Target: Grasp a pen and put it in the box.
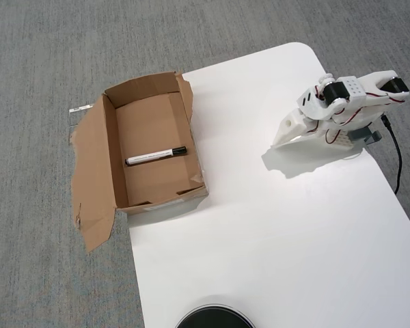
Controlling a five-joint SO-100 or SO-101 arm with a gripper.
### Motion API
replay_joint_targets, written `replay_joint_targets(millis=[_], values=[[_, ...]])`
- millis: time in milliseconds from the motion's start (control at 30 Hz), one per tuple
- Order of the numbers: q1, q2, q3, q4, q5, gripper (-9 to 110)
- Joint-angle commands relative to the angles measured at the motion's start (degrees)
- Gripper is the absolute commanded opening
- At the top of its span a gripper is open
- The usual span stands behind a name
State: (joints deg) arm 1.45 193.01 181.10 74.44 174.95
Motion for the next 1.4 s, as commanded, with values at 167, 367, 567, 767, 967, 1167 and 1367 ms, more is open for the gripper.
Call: replay_joint_targets(millis=[167,367,567,767,967,1167,1367], values=[[0.0,3.6,1.6,1.1,0.5,1],[0.0,3.6,1.6,1.1,0.5,1],[0.0,3.5,1.6,1.1,0.5,1],[0.6,3.5,1.6,1.1,0.5,1],[0.0,3.5,1.6,1.1,0.7,1],[0.0,3.5,1.6,1.1,1.0,1],[0.8,3.5,1.6,1.2,1.3,1]])
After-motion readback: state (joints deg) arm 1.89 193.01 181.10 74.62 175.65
